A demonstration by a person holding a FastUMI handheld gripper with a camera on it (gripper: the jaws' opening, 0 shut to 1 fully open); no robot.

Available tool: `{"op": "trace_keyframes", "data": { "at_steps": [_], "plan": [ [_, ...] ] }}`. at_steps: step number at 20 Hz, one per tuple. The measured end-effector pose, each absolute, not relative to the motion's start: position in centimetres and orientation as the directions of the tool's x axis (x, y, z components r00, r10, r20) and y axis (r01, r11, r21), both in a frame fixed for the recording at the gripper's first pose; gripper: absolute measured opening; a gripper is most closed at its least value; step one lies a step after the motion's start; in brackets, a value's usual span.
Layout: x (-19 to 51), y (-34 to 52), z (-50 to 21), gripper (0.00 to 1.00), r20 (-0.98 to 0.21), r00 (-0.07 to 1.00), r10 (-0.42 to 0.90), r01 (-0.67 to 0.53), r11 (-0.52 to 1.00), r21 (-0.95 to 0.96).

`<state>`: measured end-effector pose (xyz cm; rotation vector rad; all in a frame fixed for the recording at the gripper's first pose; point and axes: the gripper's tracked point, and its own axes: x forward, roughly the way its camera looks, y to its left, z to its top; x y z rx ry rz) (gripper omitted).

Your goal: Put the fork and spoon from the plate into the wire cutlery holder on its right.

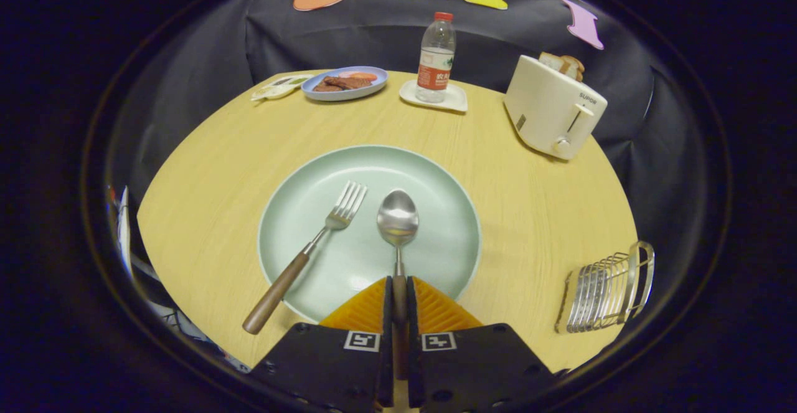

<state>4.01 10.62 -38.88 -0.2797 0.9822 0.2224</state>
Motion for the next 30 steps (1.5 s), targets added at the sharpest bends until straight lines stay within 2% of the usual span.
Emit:
{"op": "trace_keyframes", "data": {
  "at_steps": [1, 3, 10, 15, 19, 22, 30],
  "plan": [
    [4.1, 10.6, -38.7, 0.03, -0.848, 0.527, 0.060, -0.303, 0.945, -0.122],
    [4.0, 10.7, -37.9, 0.01, -0.855, 0.513, 0.076, -0.288, 0.954, -0.088],
    [3.3, 9.3, -31.1, 0.01, -0.888, 0.446, 0.111, -0.221, 0.975, 0.011],
    [2.4, 3.1, -23.8, 0.00, -0.903, 0.417, 0.102, -0.173, 0.984, 0.031],
    [1.6, -5.0, -20.2, 0.00, -0.925, 0.380, 0.019, -0.098, 0.995, -0.020],
    [0.4, -9.7, -19.8, 0.01, -0.953, 0.300, -0.032, -0.021, 0.999, -0.040],
    [-1.4, -11.6, -23.1, 0.01, -0.998, 0.059, 0.027, 0.037, 0.999, 0.030]
  ]
}}
